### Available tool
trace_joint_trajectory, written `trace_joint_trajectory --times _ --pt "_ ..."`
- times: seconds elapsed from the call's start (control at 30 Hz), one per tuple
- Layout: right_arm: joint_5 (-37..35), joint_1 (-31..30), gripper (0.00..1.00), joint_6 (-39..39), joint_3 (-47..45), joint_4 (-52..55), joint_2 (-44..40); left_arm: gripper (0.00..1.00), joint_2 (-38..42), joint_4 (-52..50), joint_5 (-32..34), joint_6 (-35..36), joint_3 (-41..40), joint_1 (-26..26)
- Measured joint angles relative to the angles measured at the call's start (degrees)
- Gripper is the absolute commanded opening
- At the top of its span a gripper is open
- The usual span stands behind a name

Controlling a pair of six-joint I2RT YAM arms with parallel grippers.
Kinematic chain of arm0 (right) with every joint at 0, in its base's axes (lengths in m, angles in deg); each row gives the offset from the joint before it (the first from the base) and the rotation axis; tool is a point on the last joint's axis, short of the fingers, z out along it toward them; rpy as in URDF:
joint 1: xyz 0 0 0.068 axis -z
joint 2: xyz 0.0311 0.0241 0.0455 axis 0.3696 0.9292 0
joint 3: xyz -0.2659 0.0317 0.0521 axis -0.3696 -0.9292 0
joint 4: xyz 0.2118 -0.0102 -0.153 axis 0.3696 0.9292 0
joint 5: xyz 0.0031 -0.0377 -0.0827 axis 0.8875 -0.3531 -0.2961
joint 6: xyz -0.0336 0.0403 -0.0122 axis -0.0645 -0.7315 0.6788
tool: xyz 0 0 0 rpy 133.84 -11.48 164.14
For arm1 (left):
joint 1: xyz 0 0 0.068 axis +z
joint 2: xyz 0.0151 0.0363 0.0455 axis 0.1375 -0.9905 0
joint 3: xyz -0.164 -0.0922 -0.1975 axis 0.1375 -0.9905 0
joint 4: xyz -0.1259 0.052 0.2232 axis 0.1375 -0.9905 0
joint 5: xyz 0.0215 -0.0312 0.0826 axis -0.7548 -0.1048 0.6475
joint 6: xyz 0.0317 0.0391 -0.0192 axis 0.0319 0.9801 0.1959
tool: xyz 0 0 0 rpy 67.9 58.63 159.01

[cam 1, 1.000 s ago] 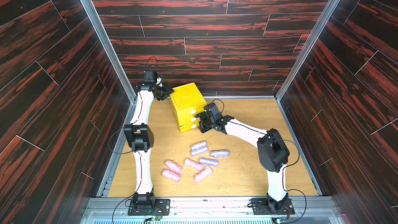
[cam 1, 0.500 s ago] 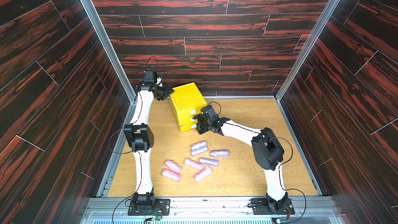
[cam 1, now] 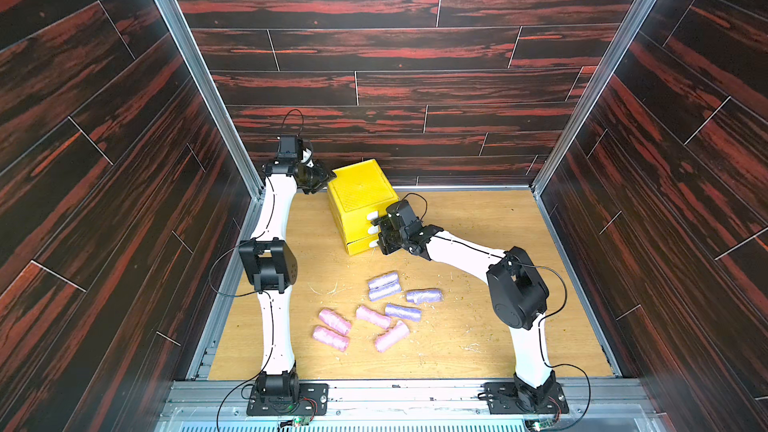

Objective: Sort the rolls of trash bags by color and place them into the drawer
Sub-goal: Open the drawer in the storage box.

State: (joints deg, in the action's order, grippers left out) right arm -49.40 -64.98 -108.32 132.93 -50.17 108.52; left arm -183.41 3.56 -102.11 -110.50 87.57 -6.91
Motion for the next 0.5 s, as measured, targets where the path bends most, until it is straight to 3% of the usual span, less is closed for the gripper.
trace_joint_trajectory --times 0.5 --pt "1.29 -0.52 0.72 0.66 3.87 4.79 2.93 0.48 0.00 0.00 0.00 0.00 0.00 0.00"
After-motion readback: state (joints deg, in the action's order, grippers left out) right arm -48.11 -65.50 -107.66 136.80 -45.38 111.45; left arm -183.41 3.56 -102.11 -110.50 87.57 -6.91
